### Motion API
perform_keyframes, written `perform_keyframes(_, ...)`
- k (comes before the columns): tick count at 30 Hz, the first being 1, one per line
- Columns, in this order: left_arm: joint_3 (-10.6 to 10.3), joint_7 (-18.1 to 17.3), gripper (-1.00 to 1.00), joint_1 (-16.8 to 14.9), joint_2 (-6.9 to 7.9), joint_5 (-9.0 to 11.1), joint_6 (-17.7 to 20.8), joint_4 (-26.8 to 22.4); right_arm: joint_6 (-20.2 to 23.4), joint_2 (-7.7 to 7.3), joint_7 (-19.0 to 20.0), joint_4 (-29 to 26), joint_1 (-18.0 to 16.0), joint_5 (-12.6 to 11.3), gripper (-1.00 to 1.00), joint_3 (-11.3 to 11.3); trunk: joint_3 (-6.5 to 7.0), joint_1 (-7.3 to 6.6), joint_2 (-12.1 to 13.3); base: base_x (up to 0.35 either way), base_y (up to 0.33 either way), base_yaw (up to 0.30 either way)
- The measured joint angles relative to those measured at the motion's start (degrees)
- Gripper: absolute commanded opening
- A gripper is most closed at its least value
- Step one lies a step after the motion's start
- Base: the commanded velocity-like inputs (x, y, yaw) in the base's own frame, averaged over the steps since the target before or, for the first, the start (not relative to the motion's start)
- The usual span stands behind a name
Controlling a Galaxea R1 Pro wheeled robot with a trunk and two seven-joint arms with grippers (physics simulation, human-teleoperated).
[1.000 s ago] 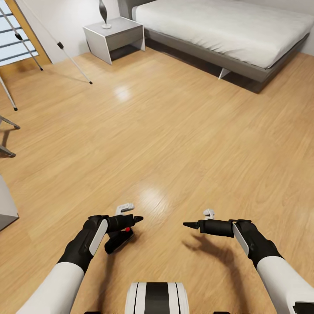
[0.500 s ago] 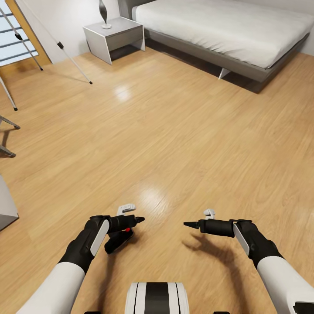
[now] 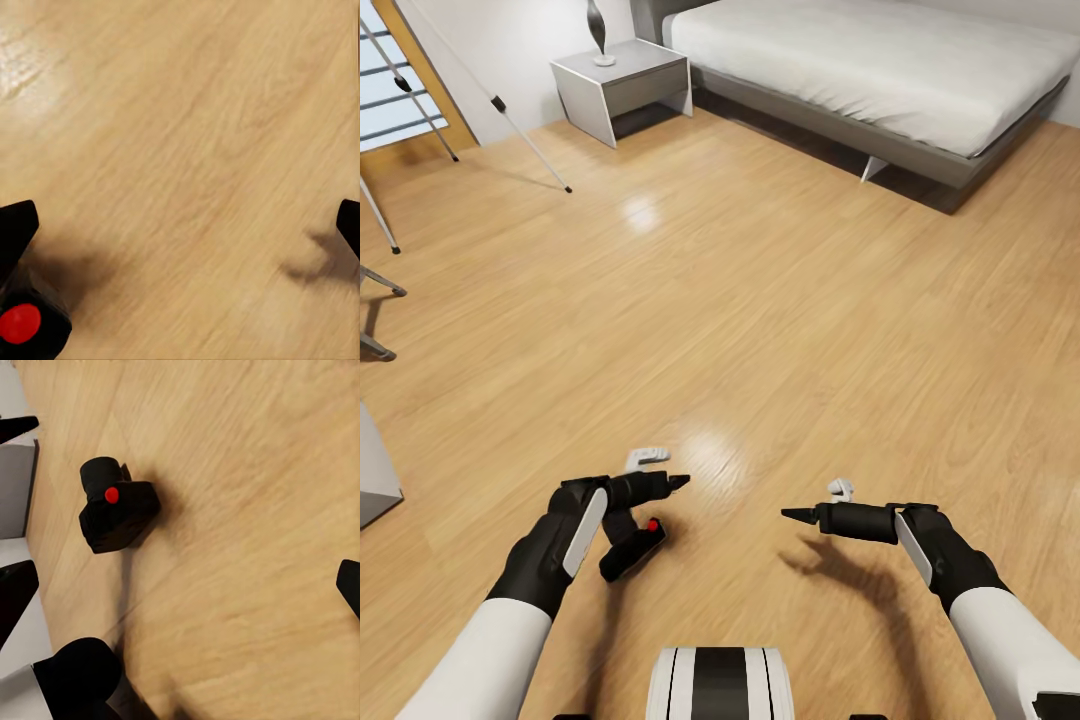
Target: Attach the digital camera to the camera tripod in the bedroom.
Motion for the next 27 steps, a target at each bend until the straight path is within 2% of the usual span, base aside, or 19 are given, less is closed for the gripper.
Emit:
perform_keyframes(3,-0.3,0.1,1.0,0.0,0.25,-1.8,0.3,-3.1,0.0,0.0,0.0,0.0,0.0,0.0,1.0,0.0,0.0,0.0,0.0,0.0,0.0,0.0)
perform_keyframes(7,-0.5,0.0,1.0,0.0,1.31,-3.0,1.0,-8.0,0.0,0.0,0.0,0.0,0.0,0.0,1.0,0.0,0.0,0.0,0.0,0.0,0.0,0.0)
perform_keyframes(12,-0.5,0.0,1.0,0.0,6.01,-4.1,2.6,-16.1,0.0,0.0,0.0,0.0,0.0,0.1,1.0,0.0,0.0,0.0,0.0,0.0,0.0,0.0)
perform_keyframes(13,-0.5,-0.1,1.0,0.0,8.29,-4.3,2.7,-18.6,0.0,0.0,0.0,0.0,0.0,0.1,1.0,0.0,0.0,0.0,0.0,0.0,0.0,0.0)
perform_keyframes(17,-0.5,-0.4,1.0,0.9,13.29,-4.2,2.2,-22.1,0.0,0.0,0.0,0.0,0.0,0.1,1.0,0.0,0.0,0.0,0.0,0.0,0.0,0.0)
perform_keyframes(18,-0.5,-0.5,1.0,2.1,15.47,-4.3,1.1,-22.9,0.0,0.0,0.0,0.0,0.0,0.1,1.0,0.0,0.0,0.0,0.0,0.0,0.0,0.0)
perform_keyframes(20,-0.5,-0.6,1.0,3.9,17.36,-4.1,-0.5,-23.5,0.0,0.0,0.0,0.0,0.0,0.1,1.0,0.0,0.0,0.0,0.0,0.0,0.0,0.0)
perform_keyframes(21,-0.5,-0.6,1.0,5.8,18.64,-4.3,-2.9,-23.8,0.0,0.0,-0.1,0.0,0.0,0.1,1.0,0.0,0.0,0.0,0.0,0.0,0.0,0.0)
perform_keyframes(25,-0.5,-0.6,1.0,9.7,20.09,-4.5,-9.2,-23.8,0.0,0.04,-0.3,0.0,0.0,0.1,1.0,0.0,0.0,0.0,0.0,0.0,0.0,0.0)
perform_keyframes(26,-0.5,-0.6,1.0,11.3,20.47,-4.6,-12.4,-23.4,0.0,0.06,-0.5,0.0,0.0,0.1,1.0,0.0,0.0,0.0,0.0,0.0,0.0,0.0)
perform_keyframes(27,-0.5,-0.6,1.0,12.1,20.64,-4.6,-14.0,-23.0,-0.1,0.06,-0.6,0.0,0.0,0.1,1.0,0.0,0.0,0.0,0.0,0.0,0.0,0.0)
